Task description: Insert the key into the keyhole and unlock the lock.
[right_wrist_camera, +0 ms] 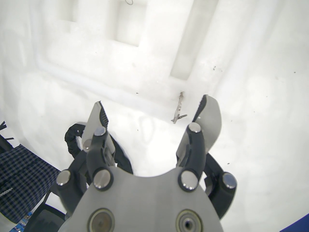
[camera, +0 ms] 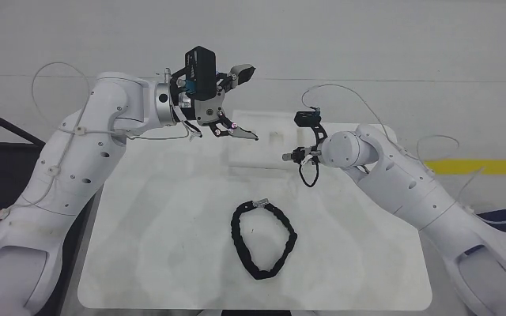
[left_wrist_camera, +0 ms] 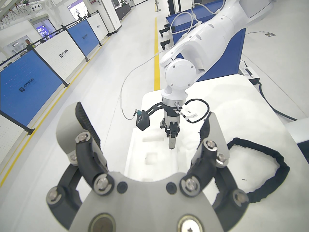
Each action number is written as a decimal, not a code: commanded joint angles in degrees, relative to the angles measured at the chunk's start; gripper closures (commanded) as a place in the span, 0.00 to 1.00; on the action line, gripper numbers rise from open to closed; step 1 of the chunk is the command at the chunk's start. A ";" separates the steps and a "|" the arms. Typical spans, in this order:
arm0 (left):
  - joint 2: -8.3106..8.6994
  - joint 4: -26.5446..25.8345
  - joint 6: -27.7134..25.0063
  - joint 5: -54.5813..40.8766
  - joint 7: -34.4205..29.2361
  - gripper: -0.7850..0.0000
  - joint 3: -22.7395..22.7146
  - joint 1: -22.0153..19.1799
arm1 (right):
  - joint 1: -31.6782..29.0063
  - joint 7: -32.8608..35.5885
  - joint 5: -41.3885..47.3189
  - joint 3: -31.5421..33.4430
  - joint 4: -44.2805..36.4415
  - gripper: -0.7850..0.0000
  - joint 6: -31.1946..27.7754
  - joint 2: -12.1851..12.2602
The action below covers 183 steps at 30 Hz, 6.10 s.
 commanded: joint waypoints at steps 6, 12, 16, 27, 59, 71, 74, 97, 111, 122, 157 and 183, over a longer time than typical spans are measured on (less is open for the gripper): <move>0.00 0.00 0.00 0.00 0.00 0.00 0.00 0.00 | -0.83 1.39 -2.00 1.30 -0.41 0.51 1.79 -0.13; 0.00 0.00 0.00 0.00 0.00 0.00 0.00 0.00 | -1.34 1.98 -3.43 2.39 0.15 0.59 2.83 -0.46; 0.00 0.00 0.00 0.00 0.00 0.00 0.00 0.00 | -1.70 1.92 -3.95 3.04 0.87 0.66 4.01 -0.89; 0.00 0.00 0.00 0.00 0.00 0.00 0.00 0.00 | -1.99 2.75 -6.08 3.55 2.92 0.85 5.34 -2.55; 0.00 0.00 0.00 0.00 0.00 0.00 0.00 0.00 | -6.24 14.42 -7.99 18.03 -3.05 1.00 -5.16 1.43; 0.00 0.00 0.00 0.00 0.00 0.00 0.00 0.00 | -18.11 19.86 9.96 41.04 -9.51 1.00 -17.71 7.98; 0.00 0.00 0.00 0.00 0.00 0.00 0.00 0.00 | -19.95 21.35 15.26 46.08 -11.49 1.00 -19.16 8.96; 0.00 0.00 0.00 0.00 0.00 0.00 0.00 0.00 | -24.36 25.39 33.78 58.33 -18.63 1.00 -21.66 11.05; 0.00 0.00 0.00 0.00 0.00 0.00 0.00 0.00 | -24.36 25.39 33.78 58.33 -18.63 1.00 -21.66 11.05; -0.16 -0.59 5.34 1.84 -0.18 0.00 0.20 7.96 | -24.36 25.39 33.78 58.33 -18.63 1.00 -21.66 11.05; -3.02 10.36 5.37 23.73 12.80 0.00 7.39 24.24 | -24.36 25.39 33.78 58.33 -18.63 1.00 -21.66 11.05; -3.77 7.22 12.49 24.86 10.05 0.00 6.45 27.12 | -24.36 25.39 33.78 58.33 -18.63 1.00 -21.66 11.05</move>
